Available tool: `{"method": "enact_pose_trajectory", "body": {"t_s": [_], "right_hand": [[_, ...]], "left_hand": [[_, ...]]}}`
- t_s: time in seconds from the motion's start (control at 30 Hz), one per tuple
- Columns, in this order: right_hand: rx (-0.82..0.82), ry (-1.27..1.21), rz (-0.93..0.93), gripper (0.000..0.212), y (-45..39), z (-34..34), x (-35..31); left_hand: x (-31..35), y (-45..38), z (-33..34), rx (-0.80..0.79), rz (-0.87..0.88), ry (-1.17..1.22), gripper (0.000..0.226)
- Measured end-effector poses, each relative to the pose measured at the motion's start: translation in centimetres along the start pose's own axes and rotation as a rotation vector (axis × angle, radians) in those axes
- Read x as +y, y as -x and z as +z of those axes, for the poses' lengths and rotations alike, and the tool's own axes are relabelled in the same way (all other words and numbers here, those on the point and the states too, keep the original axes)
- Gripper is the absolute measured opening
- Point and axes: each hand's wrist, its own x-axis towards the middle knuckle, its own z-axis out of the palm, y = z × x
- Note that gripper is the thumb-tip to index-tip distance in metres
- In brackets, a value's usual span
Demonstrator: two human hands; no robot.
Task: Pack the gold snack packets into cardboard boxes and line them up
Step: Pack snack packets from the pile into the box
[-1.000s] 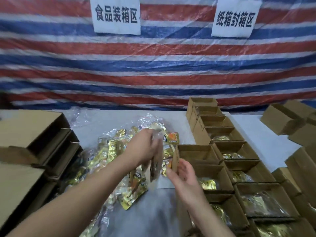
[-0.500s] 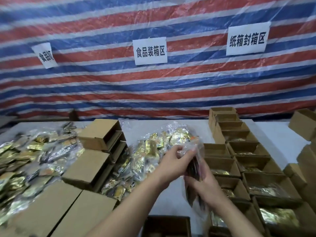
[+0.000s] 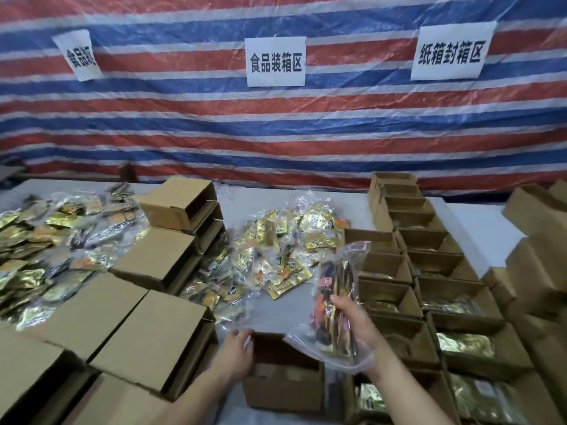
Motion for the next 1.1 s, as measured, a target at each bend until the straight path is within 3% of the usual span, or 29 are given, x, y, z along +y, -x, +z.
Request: {"method": "enact_pose_trajectory", "body": {"t_s": [0.13, 0.33, 0.4, 0.53, 0.63, 0.73, 0.83, 0.9, 0.97, 1.03, 1.1], "right_hand": [[0.139, 0.443, -0.049, 0.050, -2.6, 1.0, 3.5], [-0.191, 1.017, 0.113, 0.028, -5.2, 0.6, 7.7], [-0.270, 1.082, 0.231, 0.023, -5.3, 0.0, 8.6], [-0.310, 1.199, 0.334, 0.013, -5.9, 0.3, 9.3], [-0.324, 1.327, 0.372, 0.017, -6.9, 0.6, 9.7], [-0.356, 1.621, 0.386, 0.018, -7.9, 0.2, 11.5], [-0.416, 1.919, 0.448, 0.040, -8.7, -0.8, 14.0], [-0.376, 1.920, 0.457, 0.052, -8.6, -1.4, 15.1], [-0.300, 1.748, 0.461, 0.055, -8.0, -1.4, 15.4], [-0.206, 1.577, 0.421, 0.036, -7.3, -1.3, 15.1], [-0.136, 1.590, 0.343, 0.021, -6.9, -1.2, 14.7]], "left_hand": [[-2.0, -0.7, 2.3, -0.091, 0.050, 0.058, 0.053], [-3.7, -0.2, 3.3, -0.070, 0.089, 0.029, 0.055], [-3.6, 0.0, 3.4, -0.082, 0.094, -0.045, 0.058], [-3.0, 0.1, 3.3, -0.131, 0.041, 0.030, 0.066], [-3.4, 0.6, 3.1, -0.089, 0.099, 0.008, 0.071], [-3.4, 1.4, 3.0, -0.044, 0.119, 0.063, 0.067], [-3.3, 1.9, 3.2, -0.104, 0.104, 0.025, 0.068], [-3.1, 2.1, 3.4, -0.116, 0.081, -0.007, 0.071], [-2.8, 2.6, 3.6, -0.119, 0.049, -0.028, 0.074], [-2.5, 3.2, 3.7, -0.114, 0.048, -0.028, 0.075], [-2.4, 3.5, 4.0, -0.082, 0.060, 0.012, 0.074]]}}
